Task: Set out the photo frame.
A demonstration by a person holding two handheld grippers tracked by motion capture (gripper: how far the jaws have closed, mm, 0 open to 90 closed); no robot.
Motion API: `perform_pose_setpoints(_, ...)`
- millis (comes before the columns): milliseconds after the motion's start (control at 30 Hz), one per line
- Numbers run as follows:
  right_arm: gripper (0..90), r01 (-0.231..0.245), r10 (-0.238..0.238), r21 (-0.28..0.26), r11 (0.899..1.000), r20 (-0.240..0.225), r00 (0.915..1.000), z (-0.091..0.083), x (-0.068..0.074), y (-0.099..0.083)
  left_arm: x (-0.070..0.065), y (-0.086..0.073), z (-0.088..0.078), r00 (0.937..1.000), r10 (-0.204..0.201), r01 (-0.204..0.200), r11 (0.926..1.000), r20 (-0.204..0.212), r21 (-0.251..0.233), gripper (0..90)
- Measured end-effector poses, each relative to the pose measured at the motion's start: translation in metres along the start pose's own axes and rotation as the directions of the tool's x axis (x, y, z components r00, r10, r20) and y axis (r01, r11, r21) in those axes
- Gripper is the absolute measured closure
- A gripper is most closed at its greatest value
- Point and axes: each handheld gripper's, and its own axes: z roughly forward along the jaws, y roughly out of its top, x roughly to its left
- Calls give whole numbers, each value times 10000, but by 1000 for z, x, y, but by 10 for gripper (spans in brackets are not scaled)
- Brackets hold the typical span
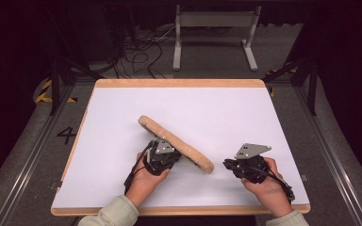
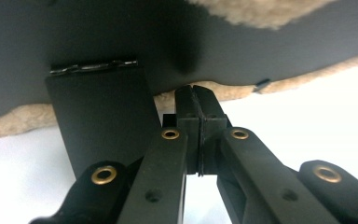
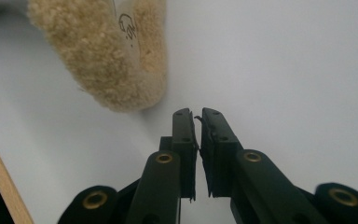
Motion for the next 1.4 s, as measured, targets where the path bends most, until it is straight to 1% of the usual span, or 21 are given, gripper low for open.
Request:
perform_pose_setpoints(67, 850, 128, -128, -91, 9999, 21, 9999, 5, 4, 3, 0, -2, -6, 10000, 87, -88, 9999, 28, 77, 900)
perform_pose_setpoints(200, 855, 283, -282, -145, 9995, 21, 9996, 15, 9, 8, -2, -7, -17, 10000, 64, -64, 9999, 22, 107, 899)
perform_pose_setpoints(233, 855, 355, -356, -81, 9993, -79, 9993, 18, 10, 10, -1, -9, -21, 9999, 115, -115, 9999, -41, 117, 898)
perform_pose_setpoints(333, 879, 607, -603, 95, 9981, -360, 9975, 26, 17, 13, 1, -14, -29, 10000, 54, -52, 9997, -72, 221, 896)
perform_pose_setpoints(400, 885, 818, -812, 173, 9965, -367, 9960, 27, 20, 14, 2, -19, -34, 10000, -9, 12, 9996, -84, 270, 894)
perform_pose_setpoints(433, 890, 809, -800, 190, 9965, -433, 9959, 27, 22, 15, 4, -21, -37, 10000, 9, -6, 9994, -84, 332, 891)
perform_pose_setpoints(467, 895, 821, -809, 212, 9964, -537, 9953, 27, 23, 16, 4, -23, -39, 9999, -59, 62, 9995, -108, 307, 888)
perform_pose_setpoints(533, 899, 952, -933, 262, 9951, -639, 9936, 27, 27, 16, 7, -26, -45, 9999, -105, 107, 9990, -69, 426, 887)
perform_pose_setpoints(600, 900, 1084, -1053, 334, 9936, -819, 9911, 26, 33, 17, 9, -30, -50, 9996, -280, 281, 9987, -25, 432, 887)
perform_pose_setpoints(700, 900, 1381, -1333, 380, 9897, -1100, 9850, 25, 43, 19, 12, -35, -57, 9987, -495, 492, 9982, 78, 354, 887)
perform_pose_setpoints(833, 900, 1710, -1641, 323, 9847, -1558, 9741, 26, 57, 21, 13, -40, -63, 9989, -476, 474, 9981, 49, 405, 887)
perform_pose_setpoints(900, 900, 1802, -1717, 263, 9833, -1967, 9653, 28, 65, 22, 14, -41, -65, 9982, -601, 598, 9972, 58, 441, 887)
perform_pose_setpoints(967, 900, 1890, -1797, 173, 9818, -2356, 9551, 30, 72, 24, 16, -42, -65, 9983, -590, 588, 9975, 26, 384, 887)
perform_pose_setpoints(1033, 899, 2024, -1940, 52, 9793, -2631, 9451, 32, 79, 26, 16, -42, -65, 9981, -617, 617, 9973, 5, 389, 887)
perform_pose_setpoints(1067, 895, 2081, -1999, 27, 9781, -2657, 9431, 33, 81, 26, 17, -42, -65, 9981, -621, 620, 9972, 15, 416, 887)
perform_pose_setpoints(1167, 892, 2034, -1940, 77, 9791, -2675, 9438, 32, 79, 26, 18, -43, -65, 9982, -605, 604, 9973, 26, 417, 887)
perform_pose_setpoints(1200, 900, 1698, -1531, 292, 9851, -3030, 9406, 29, 74, 26, 18, -43, -66, 9977, -676, 675, 9970, -12, 387, 887)
perform_pose_setpoints(1233, 900, 1698, -1531, 292, 9851, -3030, 9406, 29, 74, 26, 19, -43, -66, 9980, -627, 626, 9973, -5, 378, 887)
perform_pose_setpoints(1267, 900, 1622, -1432, 356, 9861, -3118, 9393, 28, 74, 27, 19, -43, -66, 9976, -689, 689, 9970, 5, 365, 887)
perform_pose_setpoints(1333, 900, 1737, -1494, 436, 9838, -3342, 9306, 24, 74, 28, 20, -43, -65, 9976, -698, 697, 9968, 16, 398, 887)
perform_pose_setpoints(1400, 900, 1814, -1575, 363, 9827, -3502, 9233, 17, 75, 31, 20, -43, -64, 9977, -681, 679, 9969, 35, 393, 887)
